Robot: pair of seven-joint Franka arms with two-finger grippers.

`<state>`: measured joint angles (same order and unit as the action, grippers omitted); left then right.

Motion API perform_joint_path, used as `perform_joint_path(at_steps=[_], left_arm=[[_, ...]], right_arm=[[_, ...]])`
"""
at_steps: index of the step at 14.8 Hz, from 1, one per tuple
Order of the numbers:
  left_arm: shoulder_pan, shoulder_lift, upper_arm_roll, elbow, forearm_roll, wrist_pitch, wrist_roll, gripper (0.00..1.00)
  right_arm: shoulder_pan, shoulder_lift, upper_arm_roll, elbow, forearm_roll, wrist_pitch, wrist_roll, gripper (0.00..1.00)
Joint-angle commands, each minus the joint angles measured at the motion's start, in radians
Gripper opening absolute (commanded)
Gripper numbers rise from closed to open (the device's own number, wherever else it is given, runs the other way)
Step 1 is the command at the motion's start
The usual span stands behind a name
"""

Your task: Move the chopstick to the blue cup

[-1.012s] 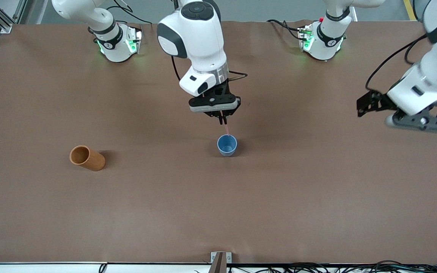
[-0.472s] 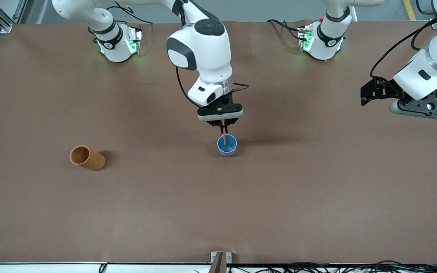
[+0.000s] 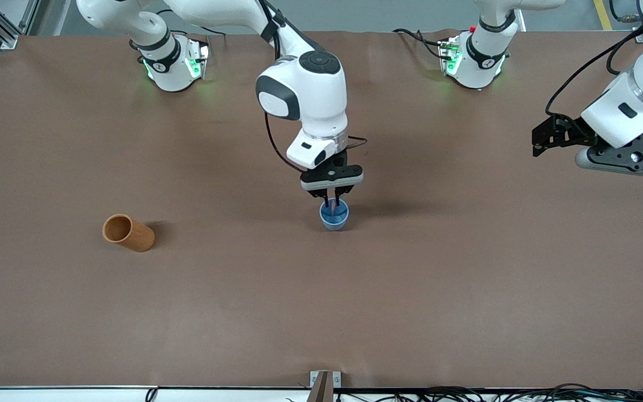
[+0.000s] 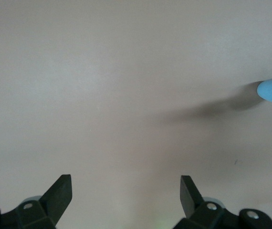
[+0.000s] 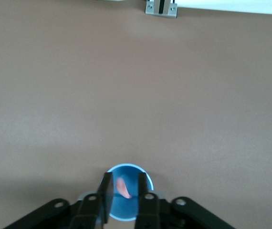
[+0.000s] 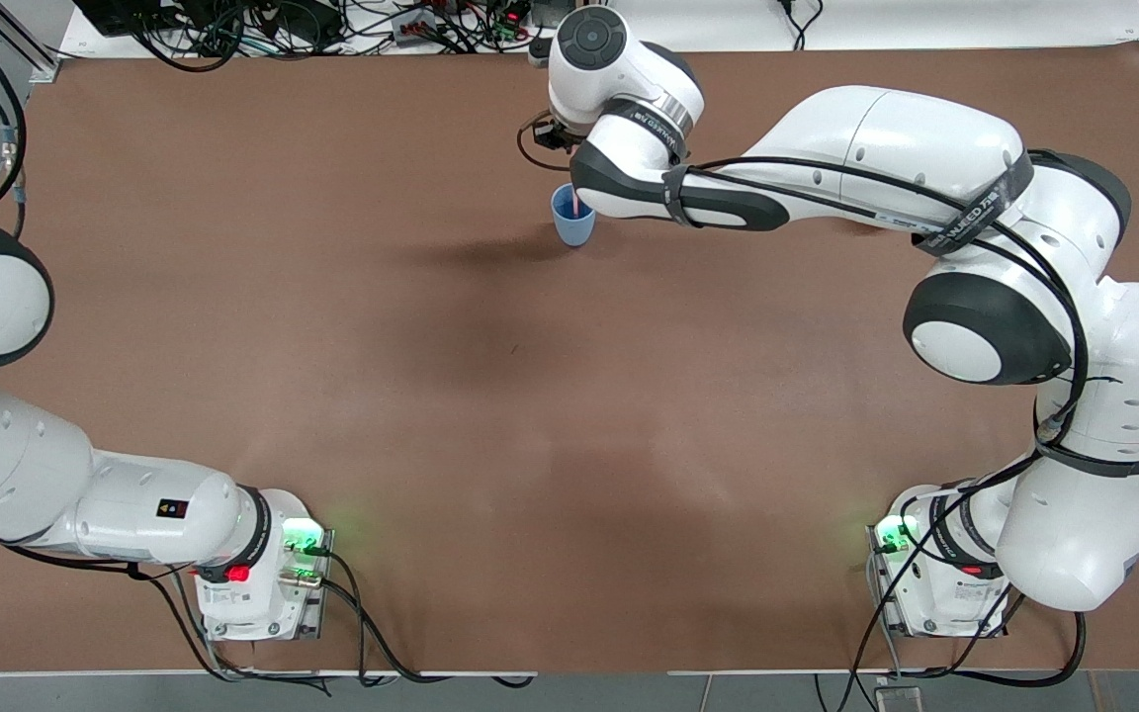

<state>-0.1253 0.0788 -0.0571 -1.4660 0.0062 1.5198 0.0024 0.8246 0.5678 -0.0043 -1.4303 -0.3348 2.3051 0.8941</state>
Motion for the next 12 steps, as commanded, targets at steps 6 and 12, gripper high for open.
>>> perform_joint_path(at_steps=[6,12], left_arm=[[0.013,-0.007,0.007,0.033,-0.046,-0.003,-0.005,1.0],[0.013,-0.004,0.02,0.033,-0.038,-0.026,-0.012,1.0]], right_arm=[[-0.149,-0.163,0.006,-0.013,0.059,-0.027,0.0,1.0],[-0.268,-0.365,0.004,-0.071,0.137,-0.374,-0.118,1.0]])
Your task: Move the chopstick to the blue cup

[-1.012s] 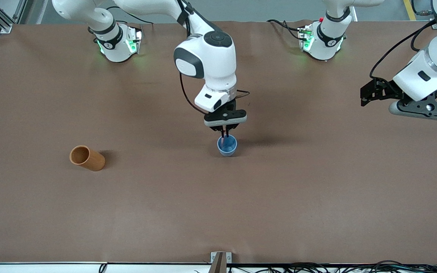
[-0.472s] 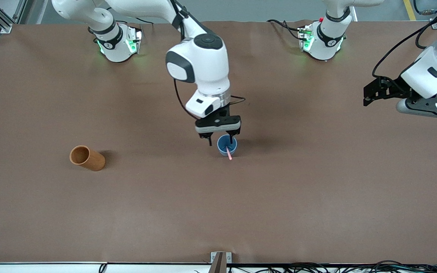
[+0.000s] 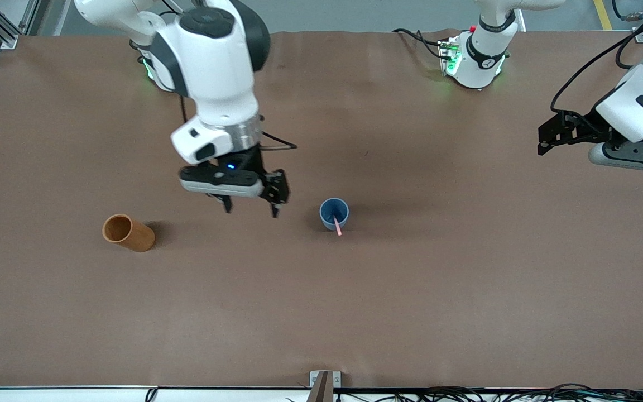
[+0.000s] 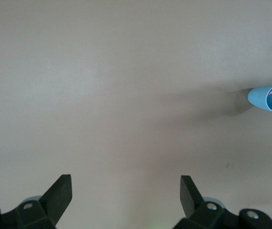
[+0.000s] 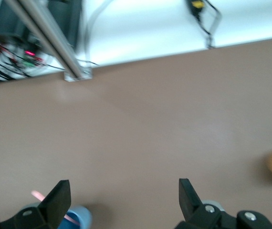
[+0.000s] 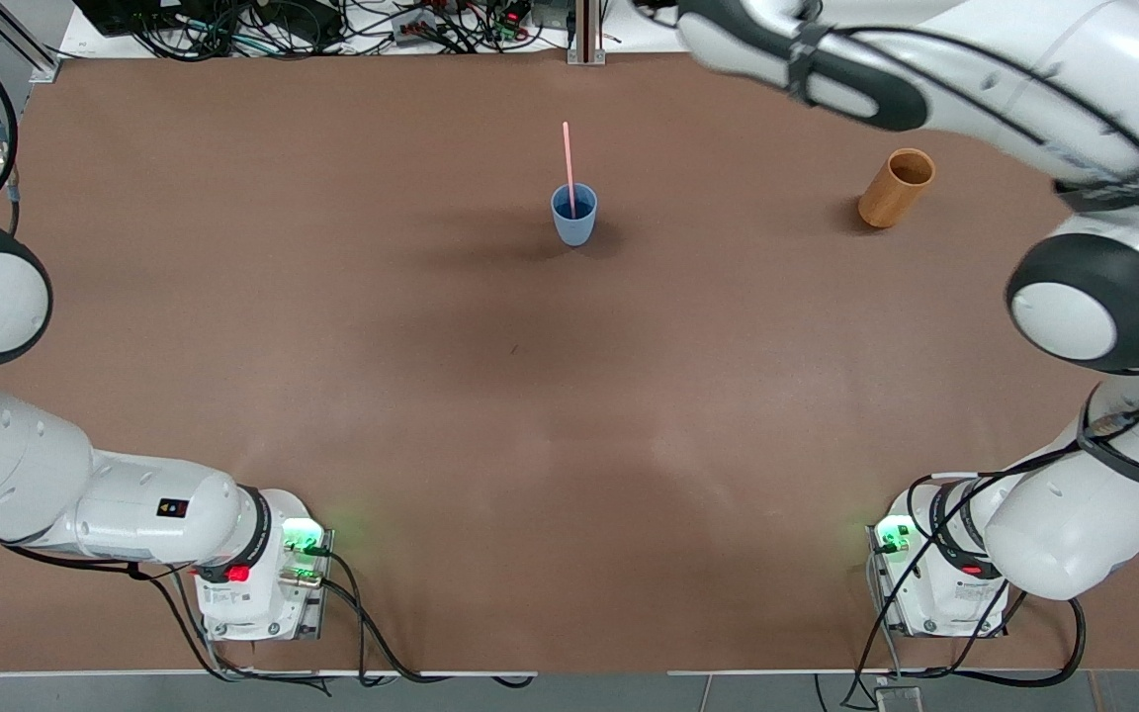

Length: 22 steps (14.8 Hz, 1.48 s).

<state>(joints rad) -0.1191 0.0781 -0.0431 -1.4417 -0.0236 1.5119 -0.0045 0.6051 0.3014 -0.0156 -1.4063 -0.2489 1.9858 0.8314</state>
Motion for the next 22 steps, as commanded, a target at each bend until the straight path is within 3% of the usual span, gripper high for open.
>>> perform_joint_path(at_steps=[1,8,11,14,16,20,22], left_arm=[[0.003,0.006,0.006,0.009,-0.007,-0.018,-0.005,1.0],[-0.001,0.009,0.006,0.009,-0.006,-0.018,-0.008,1.0],[-0.001,0.008,0.006,0.009,-0.006,-0.018,-0.006,1.0],[-0.001,0.002,0.008,0.009,-0.004,-0.018,-0.006,1.0],[-0.001,0.002,0.006,0.009,-0.004,-0.018,-0.006,1.0],[0.004,0.005,0.006,0.009,-0.006,-0.018,0.003,1.0],[0.006,0.005,0.006,0.009,-0.006,-0.018,0.006,1.0]], right_arm=[[-0.073,-0.14,0.014,-0.138,0.062,-0.074,-0.084,1.0],[-0.324,-0.421,0.011,-0.485,0.077,-0.091,-0.414,1.0],[-0.473,-0.462,0.0,-0.513,0.14,-0.113,-0.585,1.0],[-0.551,-0.458,-0.021,-0.453,0.183,-0.174,-0.725,1.0],[-0.576,-0.441,-0.021,-0.32,0.186,-0.273,-0.749,1.0],[-0.585,-0.316,-0.02,-0.047,0.191,-0.409,-0.75,1.0],[-0.584,-0.28,-0.02,0.021,0.191,-0.458,-0.75,1.0]])
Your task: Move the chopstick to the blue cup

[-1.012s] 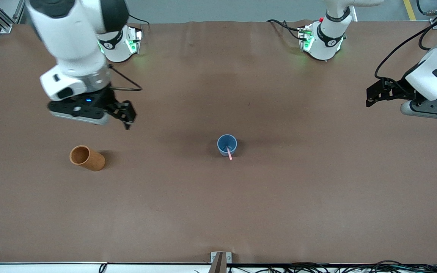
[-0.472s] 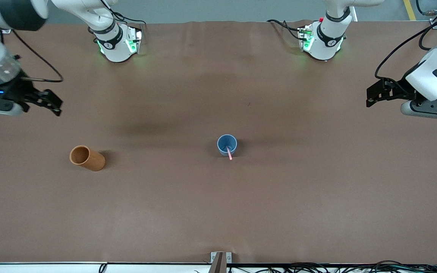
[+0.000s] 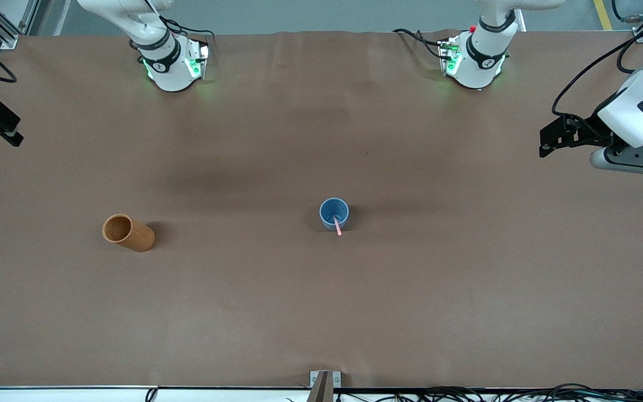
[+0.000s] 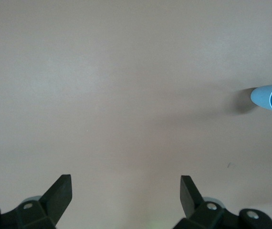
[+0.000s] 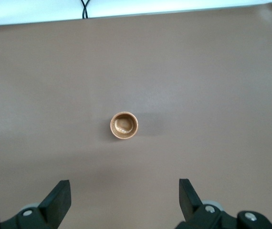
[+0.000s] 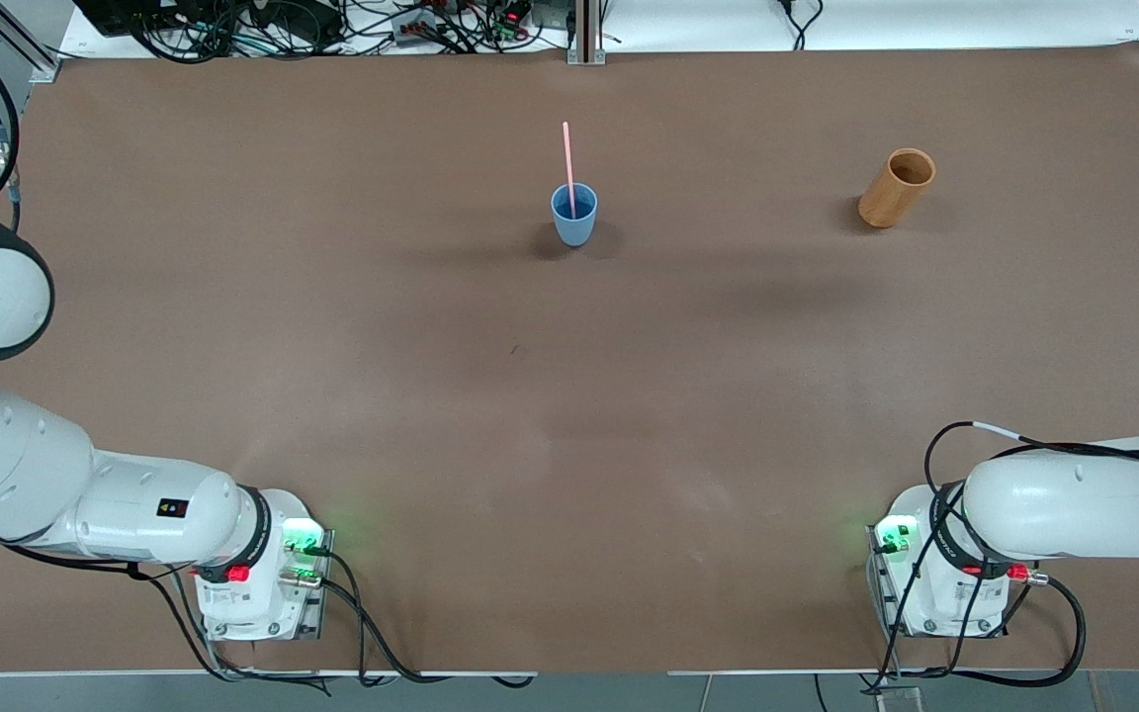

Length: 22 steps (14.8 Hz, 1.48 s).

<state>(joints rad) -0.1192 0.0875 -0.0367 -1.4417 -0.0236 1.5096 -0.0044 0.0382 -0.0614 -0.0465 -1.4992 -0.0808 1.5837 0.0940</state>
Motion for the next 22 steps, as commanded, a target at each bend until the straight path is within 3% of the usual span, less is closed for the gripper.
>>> perform_joint_path(at_steps=[1,3,5,14,22], left_arm=[[0.007,-0.005,-0.002,0.009,-0.007,-0.016,0.0,1.0],[0.007,-0.002,0.0,0.014,-0.009,-0.016,-0.008,1.0],[0.007,0.0,0.001,0.018,-0.007,-0.016,-0.006,1.0],[0.009,0.002,0.001,0.018,-0.006,-0.016,-0.005,1.0],[0.006,0.002,0.001,0.018,-0.006,-0.016,-0.006,1.0]], right_arm=[[-0.009,0.083,0.013,0.116,0.024,-0.079,-0.013,1.0],[-0.012,0.075,0.013,0.091,0.07,-0.181,-0.029,1.0],[-0.037,0.074,0.005,0.091,0.122,-0.179,-0.04,1.0],[-0.037,0.068,0.008,0.079,0.056,-0.154,-0.088,1.0],[-0.035,0.06,0.01,0.071,0.059,-0.146,-0.132,1.0]])
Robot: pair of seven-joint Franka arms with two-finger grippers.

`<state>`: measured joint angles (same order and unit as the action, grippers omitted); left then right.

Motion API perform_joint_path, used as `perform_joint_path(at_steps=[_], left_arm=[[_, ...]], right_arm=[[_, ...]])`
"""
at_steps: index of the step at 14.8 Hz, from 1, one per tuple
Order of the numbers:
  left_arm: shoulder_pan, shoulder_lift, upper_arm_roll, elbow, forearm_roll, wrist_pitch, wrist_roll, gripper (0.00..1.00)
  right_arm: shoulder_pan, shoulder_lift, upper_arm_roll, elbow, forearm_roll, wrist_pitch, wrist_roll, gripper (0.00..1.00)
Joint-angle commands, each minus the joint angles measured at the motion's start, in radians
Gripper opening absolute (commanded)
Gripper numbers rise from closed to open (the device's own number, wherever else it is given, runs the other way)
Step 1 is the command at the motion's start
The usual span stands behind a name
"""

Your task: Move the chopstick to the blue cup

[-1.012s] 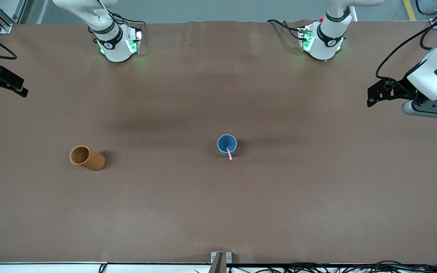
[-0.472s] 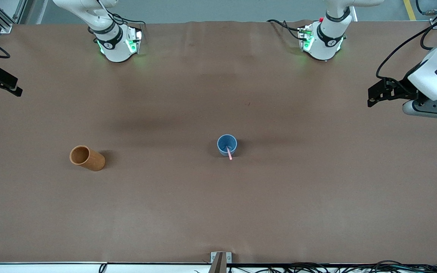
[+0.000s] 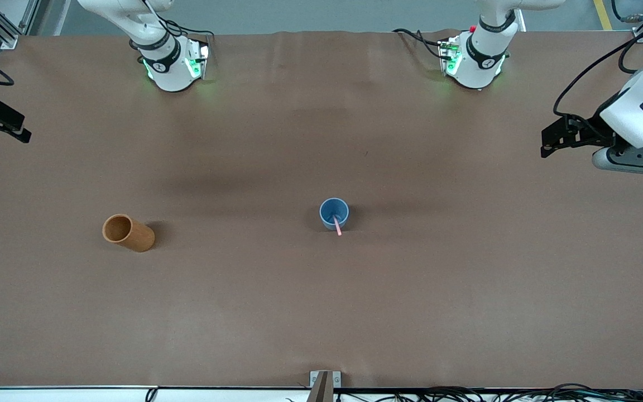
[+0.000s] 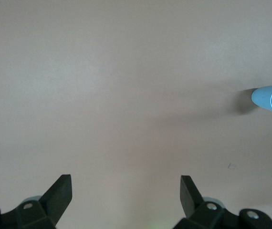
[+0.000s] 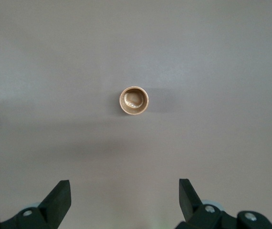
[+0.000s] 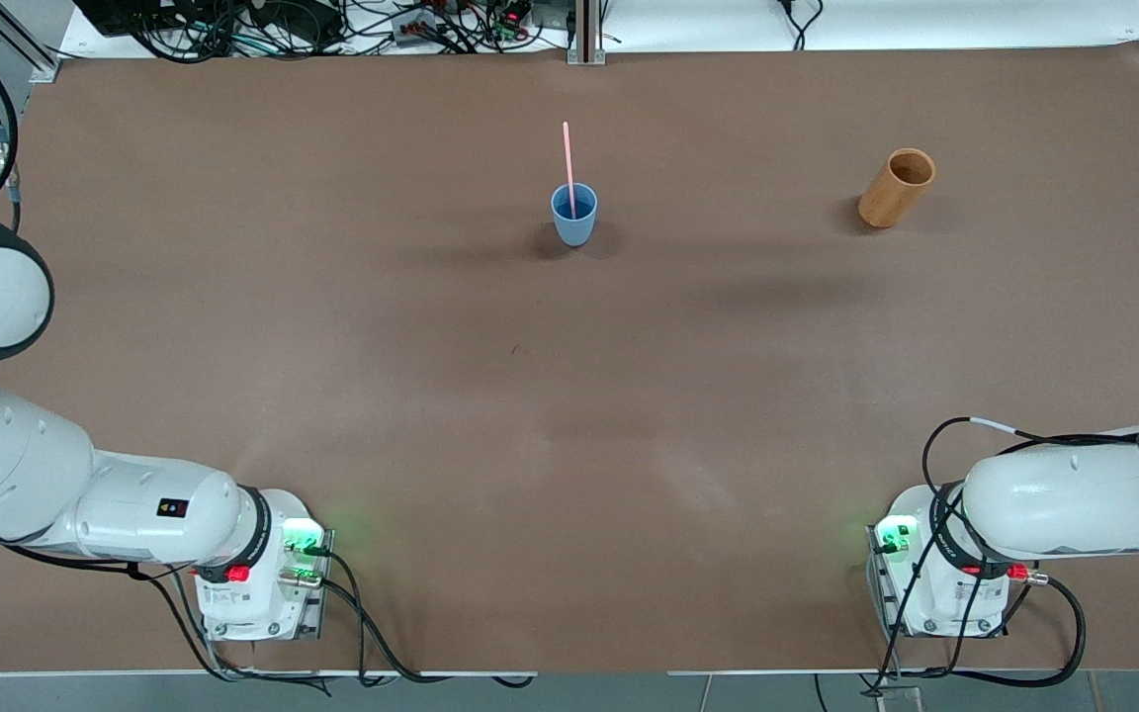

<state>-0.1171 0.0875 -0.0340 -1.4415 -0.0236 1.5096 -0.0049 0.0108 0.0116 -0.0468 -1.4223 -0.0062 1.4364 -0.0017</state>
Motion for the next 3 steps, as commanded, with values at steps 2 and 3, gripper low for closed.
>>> perform_joint_path(at_steps=[2,3], left_arm=[[0.002,0.001,-0.001,0.018,-0.006,-0.016,-0.007,1.0],[0.002,0.001,-0.001,0.018,-0.006,-0.016,-0.007,1.0]], right_arm=[[-0.009,-0.015,0.01,-0.007,-0.008,0.001,-0.044,1.0],[-0.009,-0.016,0.01,-0.013,-0.008,0.001,-0.044,1.0]])
